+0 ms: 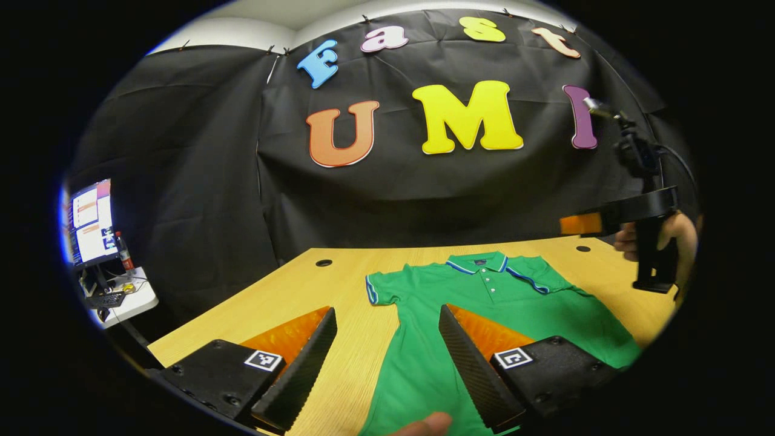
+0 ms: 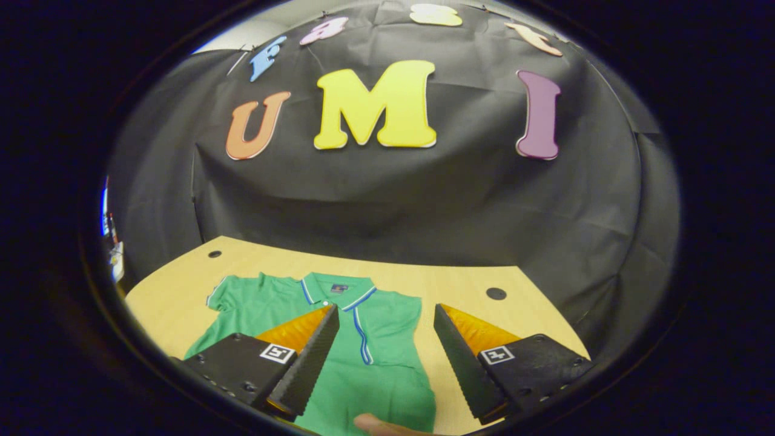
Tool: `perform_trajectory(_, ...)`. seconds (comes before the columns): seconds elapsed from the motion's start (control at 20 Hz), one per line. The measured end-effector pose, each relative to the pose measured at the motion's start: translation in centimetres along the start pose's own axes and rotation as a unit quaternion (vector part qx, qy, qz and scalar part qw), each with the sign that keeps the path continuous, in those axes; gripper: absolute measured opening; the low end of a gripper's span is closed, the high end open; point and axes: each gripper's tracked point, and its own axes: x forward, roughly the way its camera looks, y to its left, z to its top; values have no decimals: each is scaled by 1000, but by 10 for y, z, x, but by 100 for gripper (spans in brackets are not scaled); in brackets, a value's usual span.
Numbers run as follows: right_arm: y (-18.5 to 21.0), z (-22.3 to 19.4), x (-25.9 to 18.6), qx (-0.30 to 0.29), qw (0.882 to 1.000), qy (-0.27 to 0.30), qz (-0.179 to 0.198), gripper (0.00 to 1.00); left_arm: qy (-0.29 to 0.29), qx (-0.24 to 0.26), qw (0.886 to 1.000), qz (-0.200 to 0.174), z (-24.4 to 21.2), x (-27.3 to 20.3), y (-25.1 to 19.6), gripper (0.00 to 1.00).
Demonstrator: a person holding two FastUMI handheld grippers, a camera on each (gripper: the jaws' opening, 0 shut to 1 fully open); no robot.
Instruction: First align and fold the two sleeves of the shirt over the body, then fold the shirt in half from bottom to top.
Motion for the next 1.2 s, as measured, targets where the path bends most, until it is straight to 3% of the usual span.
perform_trajectory(0.25, -39, -20, -77, -12, 999, -29, -17, 95, 14, -2, 1000, -5, -9, 2, -9, 100)
perform_trajectory(0.55, -75, -37, -144, 15, 996, -75, -34, 95, -3, -5, 1000, 0, -5, -5, -14, 100)
perform_trajectory(0.95, -71, -43, -165, 10, 995, -93, -22, 96, 5, -17, 1000, -11, -5, 6, -15, 100)
perform_trajectory(1.2, -67, -43, -167, 15, 995, -94, -12, 96, 11, -8, 999, 36, 21, 57, 31, 100)
